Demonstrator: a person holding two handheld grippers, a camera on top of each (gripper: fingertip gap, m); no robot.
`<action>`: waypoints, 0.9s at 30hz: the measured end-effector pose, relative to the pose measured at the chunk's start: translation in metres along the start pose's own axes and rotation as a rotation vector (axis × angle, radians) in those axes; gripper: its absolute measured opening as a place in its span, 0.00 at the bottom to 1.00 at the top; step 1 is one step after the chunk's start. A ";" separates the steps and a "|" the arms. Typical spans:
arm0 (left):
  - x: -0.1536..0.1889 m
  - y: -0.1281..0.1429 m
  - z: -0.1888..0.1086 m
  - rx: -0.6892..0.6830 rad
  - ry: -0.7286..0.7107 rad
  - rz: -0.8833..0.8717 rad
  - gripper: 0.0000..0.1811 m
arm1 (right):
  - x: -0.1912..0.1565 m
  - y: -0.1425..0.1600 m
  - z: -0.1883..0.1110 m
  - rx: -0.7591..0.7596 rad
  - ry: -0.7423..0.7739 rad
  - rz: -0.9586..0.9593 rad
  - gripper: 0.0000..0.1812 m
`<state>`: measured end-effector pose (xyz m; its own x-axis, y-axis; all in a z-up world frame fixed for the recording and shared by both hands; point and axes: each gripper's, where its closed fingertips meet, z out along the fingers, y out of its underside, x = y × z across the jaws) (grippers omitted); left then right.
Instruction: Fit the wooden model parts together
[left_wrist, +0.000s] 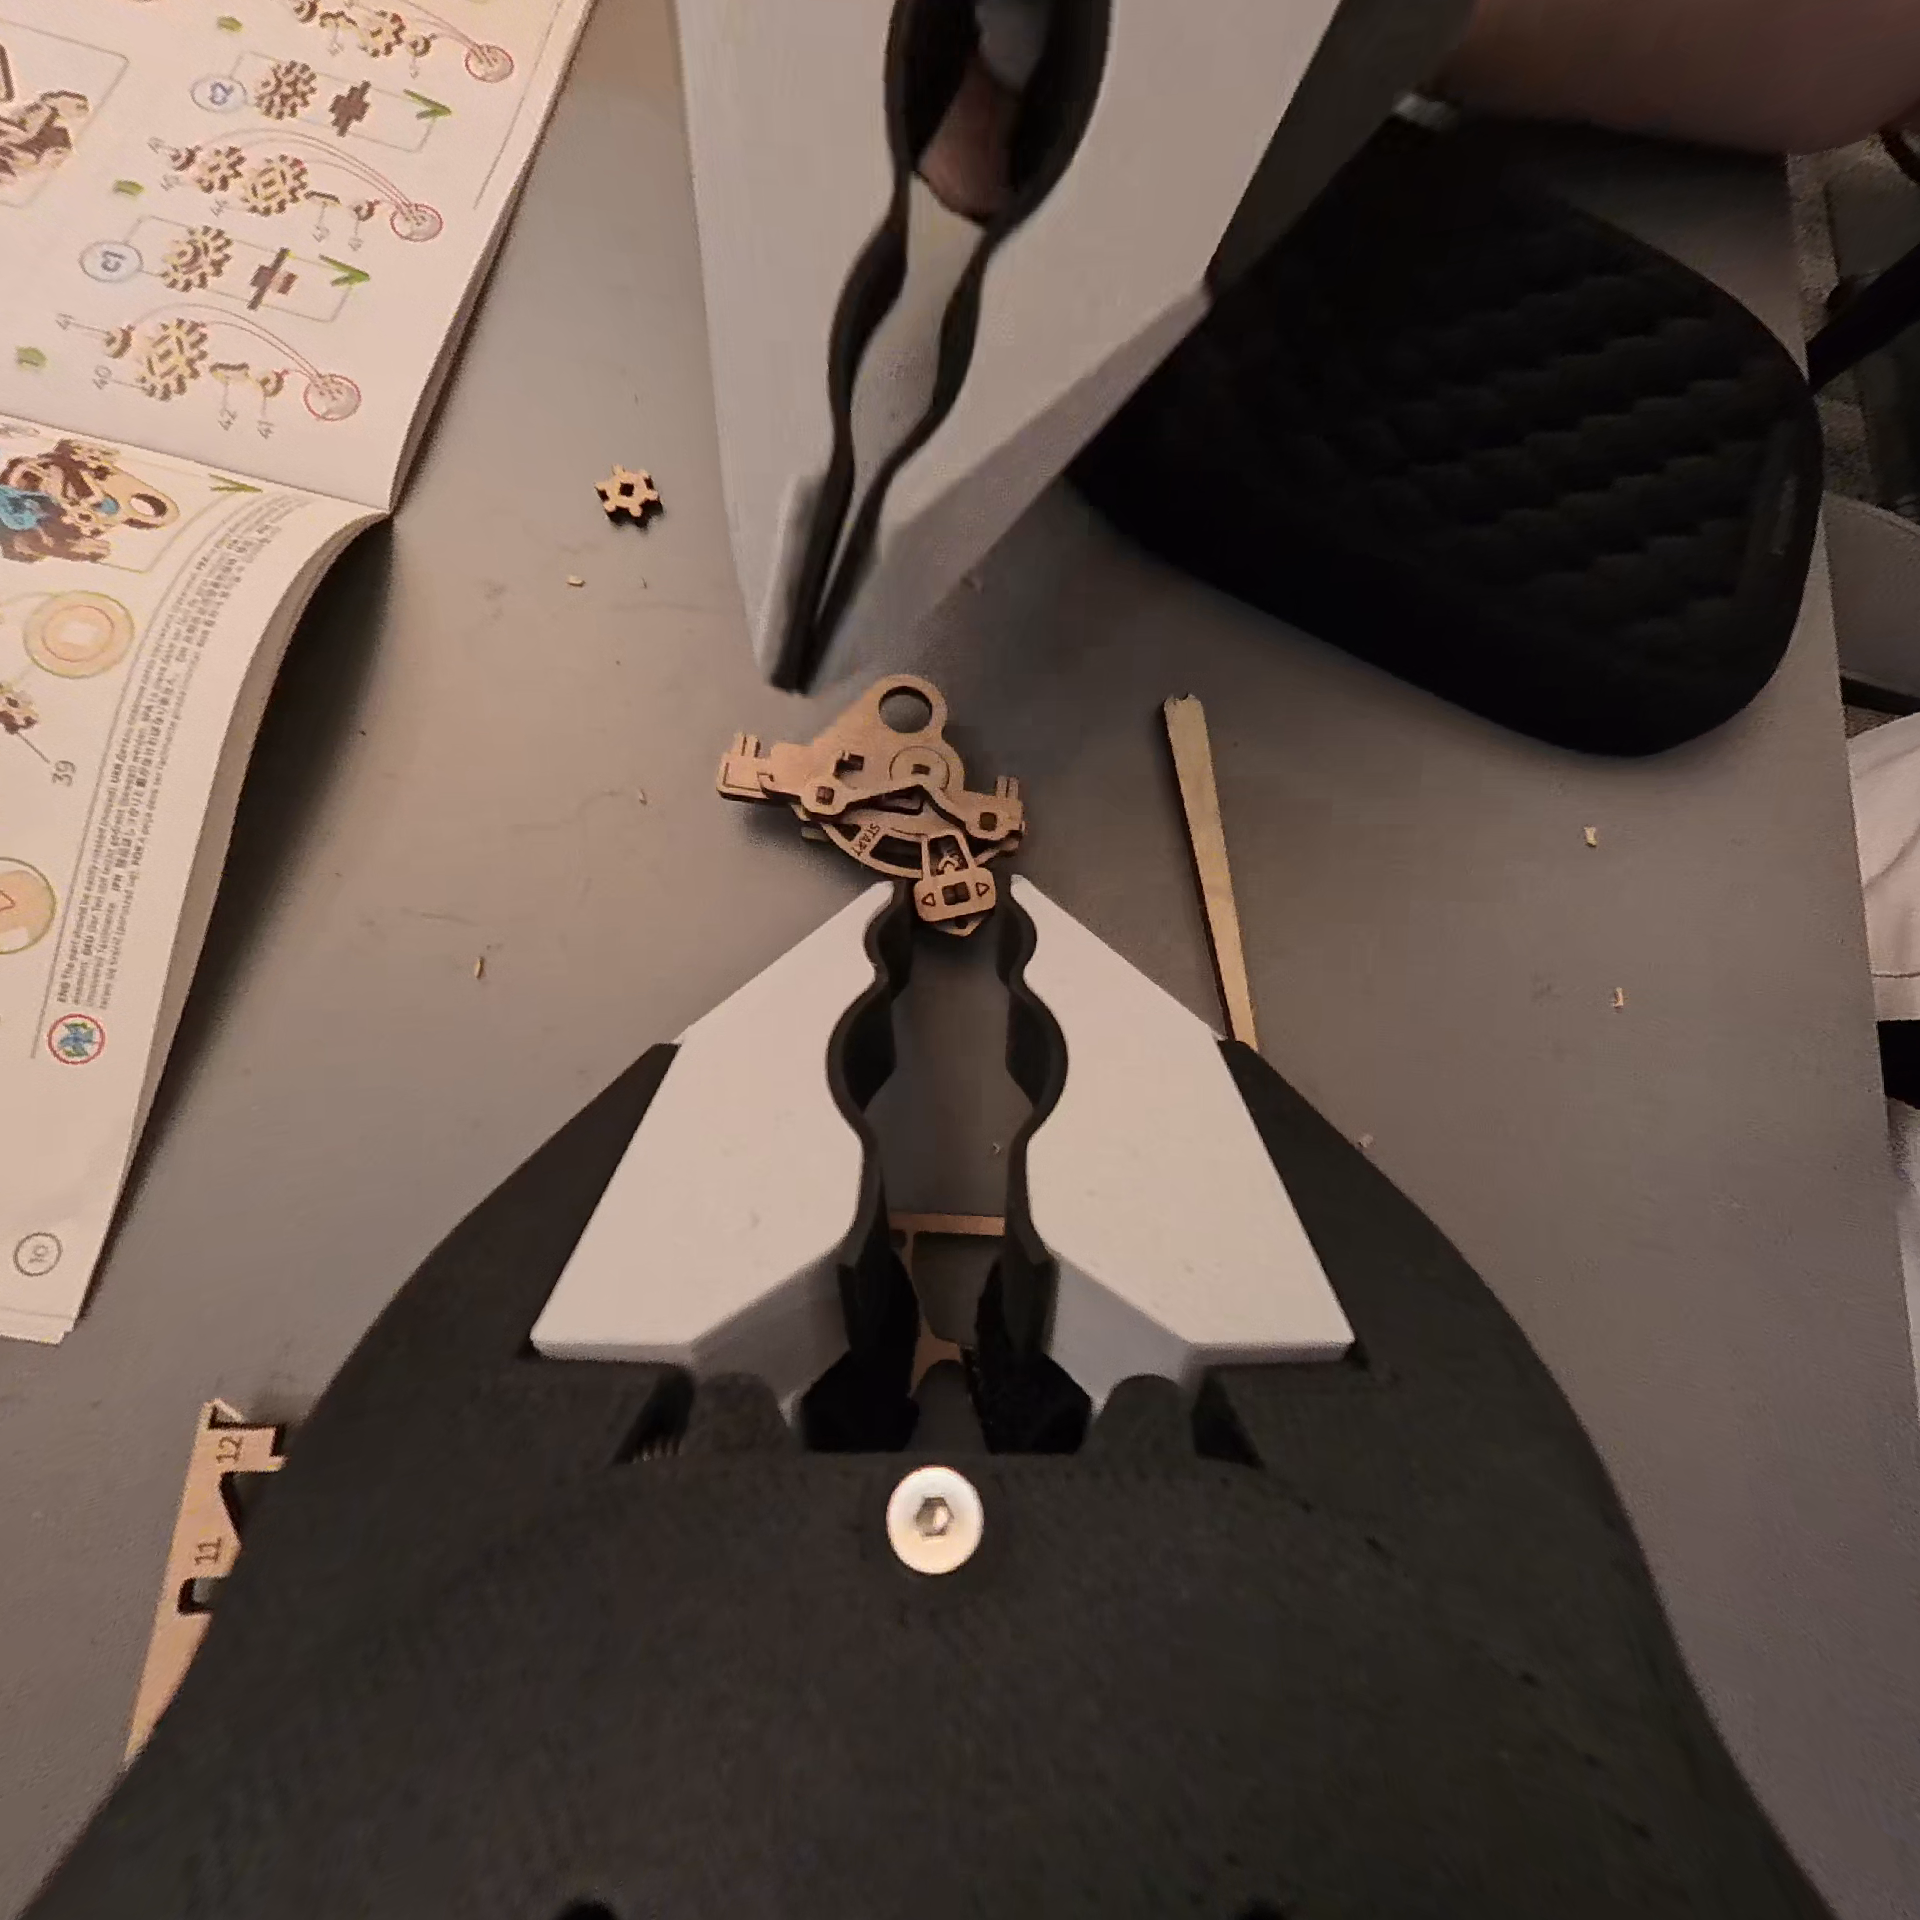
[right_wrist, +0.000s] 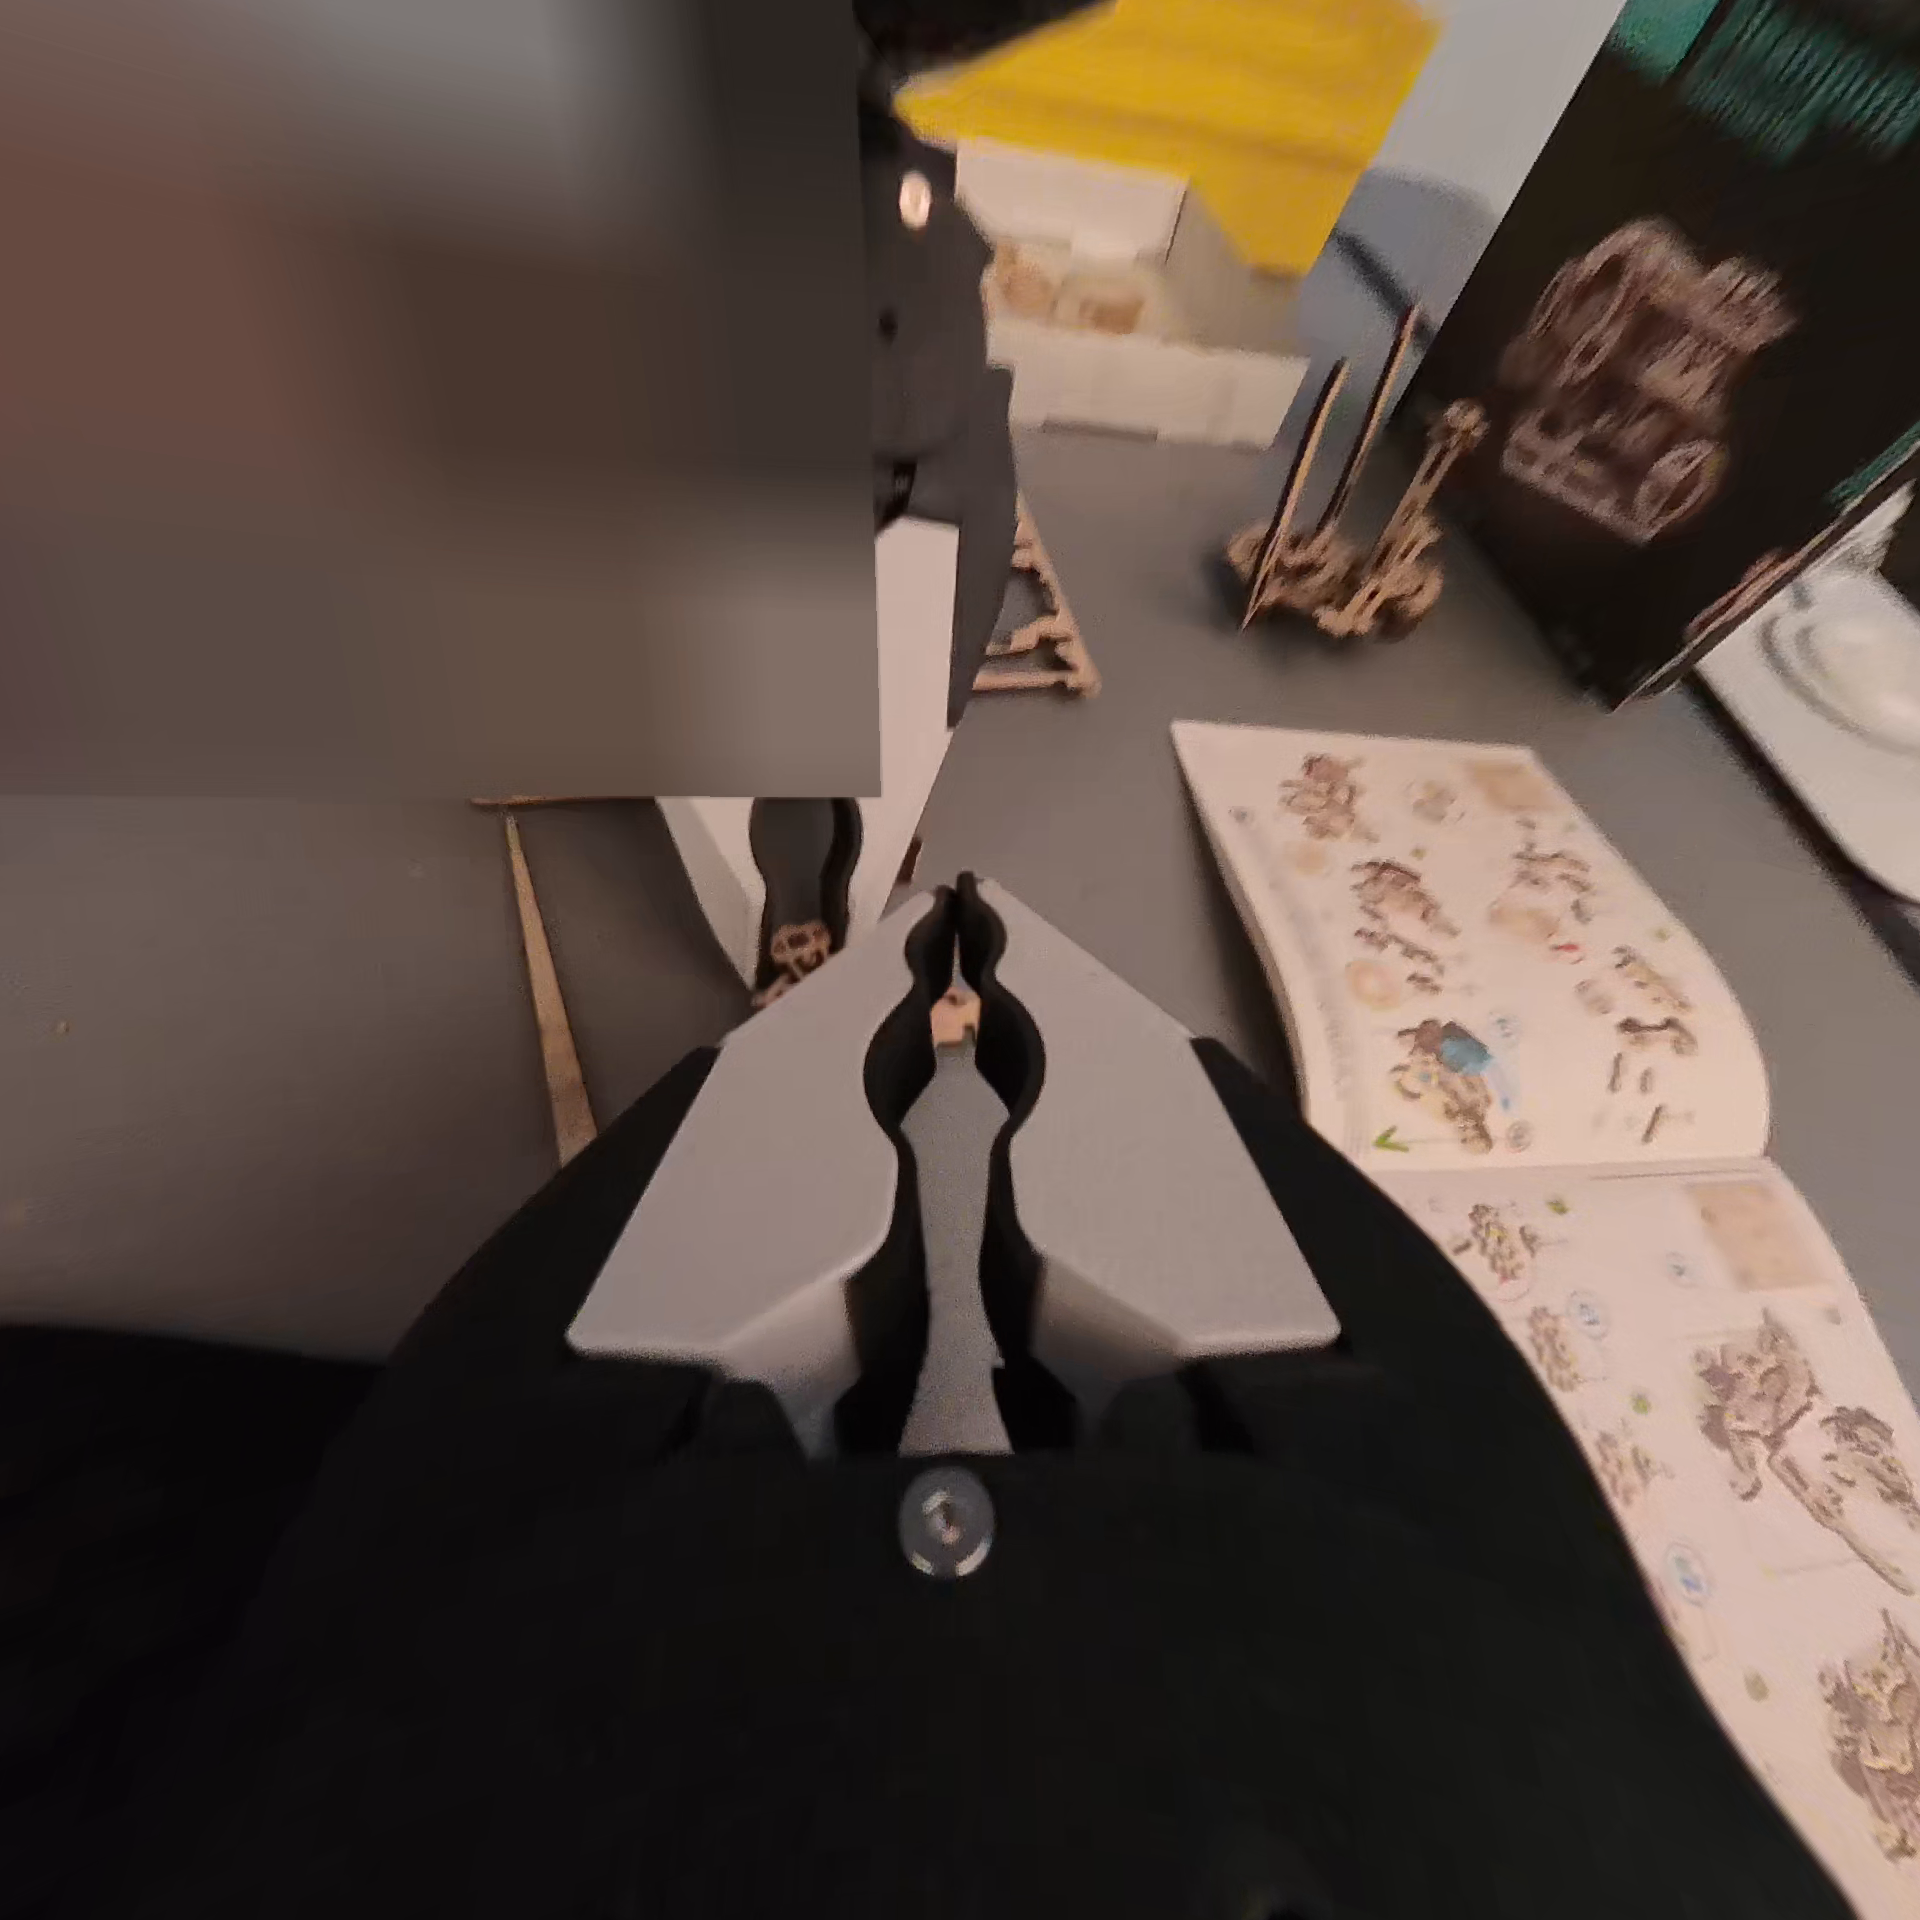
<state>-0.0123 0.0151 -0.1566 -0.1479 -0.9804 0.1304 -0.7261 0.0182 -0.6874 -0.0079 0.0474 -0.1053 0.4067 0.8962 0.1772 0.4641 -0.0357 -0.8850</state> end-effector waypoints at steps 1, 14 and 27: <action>0.000 0.000 0.000 -0.002 0.000 0.001 0.08 | -0.003 -0.001 0.000 0.020 -0.012 0.002 0.00; 0.001 0.000 0.000 -0.002 0.003 0.002 0.08 | -0.007 0.030 0.016 -0.110 -0.057 0.040 0.00; 0.003 0.000 0.001 -0.007 0.011 0.006 0.08 | -0.014 0.030 0.017 -0.124 -0.123 0.118 0.00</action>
<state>-0.0117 0.0122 -0.1568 -0.1594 -0.9781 0.1340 -0.7296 0.0253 -0.6834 -0.0130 0.0409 -0.1416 0.3682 0.9296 0.0144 0.5154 -0.1912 -0.8354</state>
